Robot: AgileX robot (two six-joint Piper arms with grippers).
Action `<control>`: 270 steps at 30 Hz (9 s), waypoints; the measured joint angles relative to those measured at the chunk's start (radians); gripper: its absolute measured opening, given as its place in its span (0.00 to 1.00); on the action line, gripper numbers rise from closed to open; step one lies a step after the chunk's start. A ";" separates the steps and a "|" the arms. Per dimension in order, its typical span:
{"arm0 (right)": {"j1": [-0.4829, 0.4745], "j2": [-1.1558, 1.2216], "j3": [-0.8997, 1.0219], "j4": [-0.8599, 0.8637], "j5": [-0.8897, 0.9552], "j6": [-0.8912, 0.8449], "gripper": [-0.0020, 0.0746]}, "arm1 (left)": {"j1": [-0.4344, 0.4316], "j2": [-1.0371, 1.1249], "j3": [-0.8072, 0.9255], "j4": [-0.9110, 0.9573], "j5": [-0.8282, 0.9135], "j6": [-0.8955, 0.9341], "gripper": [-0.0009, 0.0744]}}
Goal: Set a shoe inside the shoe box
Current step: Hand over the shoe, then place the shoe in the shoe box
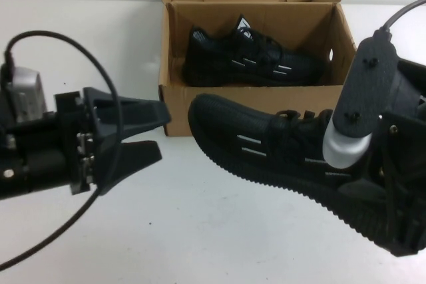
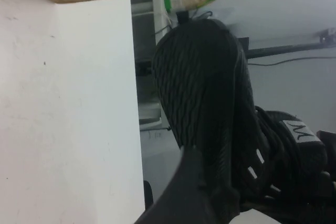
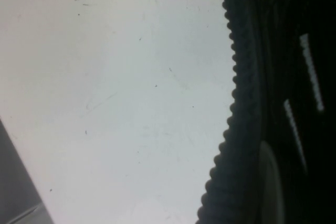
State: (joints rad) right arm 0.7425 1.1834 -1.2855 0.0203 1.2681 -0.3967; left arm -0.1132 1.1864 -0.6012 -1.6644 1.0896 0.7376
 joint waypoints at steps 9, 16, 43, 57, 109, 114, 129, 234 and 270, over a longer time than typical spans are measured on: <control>0.000 0.000 0.000 0.002 0.000 0.000 0.02 | -0.172 0.136 -0.112 -0.008 -0.105 0.002 0.81; 0.000 0.000 0.000 0.007 0.003 0.000 0.02 | -0.257 0.266 -0.267 -0.013 -0.170 0.006 0.78; 0.000 -0.002 -0.002 0.205 -0.082 0.338 0.85 | -0.275 0.374 -0.340 0.011 -0.176 0.101 0.17; 0.000 -0.178 -0.004 -0.049 -0.175 1.158 0.82 | -0.281 0.374 -0.340 0.015 -0.282 0.139 0.17; -0.009 0.047 0.478 -0.613 -1.188 2.456 0.13 | -0.261 0.374 -0.380 -0.008 -0.261 0.205 0.30; -0.009 0.028 0.478 -0.687 -1.212 2.456 0.12 | -0.265 0.374 -0.381 -0.013 -0.247 0.205 0.79; -0.003 -0.206 0.478 -0.985 -1.013 2.374 0.12 | -0.202 0.372 -0.383 0.162 -0.278 0.269 0.90; -0.506 0.921 -0.838 0.582 -0.055 0.105 0.57 | 0.103 -0.534 -0.266 1.214 -0.245 -0.313 0.01; -0.450 1.057 -0.836 0.771 -0.123 0.116 0.55 | 0.103 -0.534 -0.266 1.216 -0.254 -0.313 0.01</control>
State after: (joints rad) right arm 0.2928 2.2400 -2.1217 0.7913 1.1456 -0.2811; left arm -0.0099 0.6524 -0.8676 -0.4487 0.8360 0.4242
